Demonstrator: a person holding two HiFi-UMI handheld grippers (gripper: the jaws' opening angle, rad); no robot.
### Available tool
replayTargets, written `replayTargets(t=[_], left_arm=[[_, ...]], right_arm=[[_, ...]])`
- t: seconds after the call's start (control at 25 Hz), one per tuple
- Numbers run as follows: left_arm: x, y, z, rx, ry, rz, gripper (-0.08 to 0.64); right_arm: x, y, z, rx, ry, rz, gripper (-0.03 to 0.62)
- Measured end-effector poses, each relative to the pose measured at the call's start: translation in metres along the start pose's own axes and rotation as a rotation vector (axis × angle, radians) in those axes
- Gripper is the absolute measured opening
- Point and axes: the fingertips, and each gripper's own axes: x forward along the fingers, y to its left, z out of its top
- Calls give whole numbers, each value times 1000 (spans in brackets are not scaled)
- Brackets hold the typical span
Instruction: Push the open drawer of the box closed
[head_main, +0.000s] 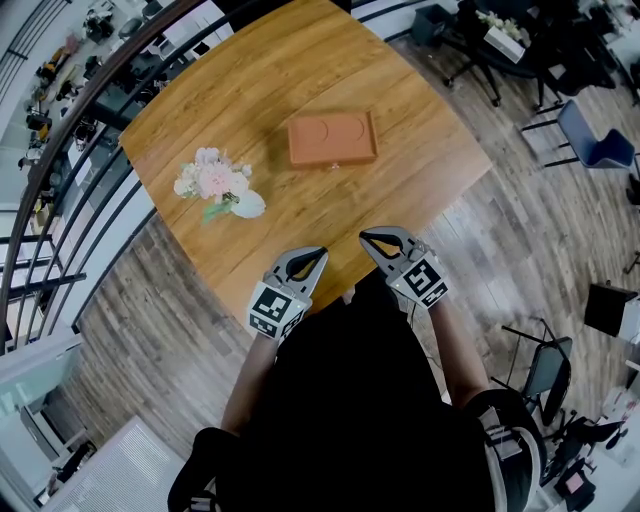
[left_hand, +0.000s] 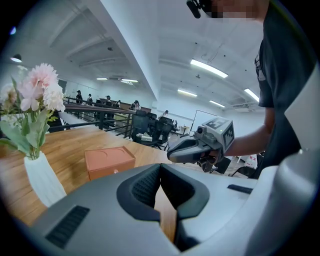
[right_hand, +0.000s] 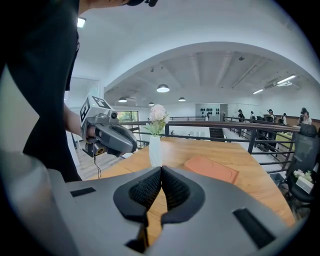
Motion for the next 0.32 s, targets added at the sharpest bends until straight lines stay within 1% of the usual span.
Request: replayTargets(t=[0.32], left_arm=[[-2, 4, 0, 2, -5, -1, 23]], right_arm=[[5, 2, -1, 8, 0, 5, 15]])
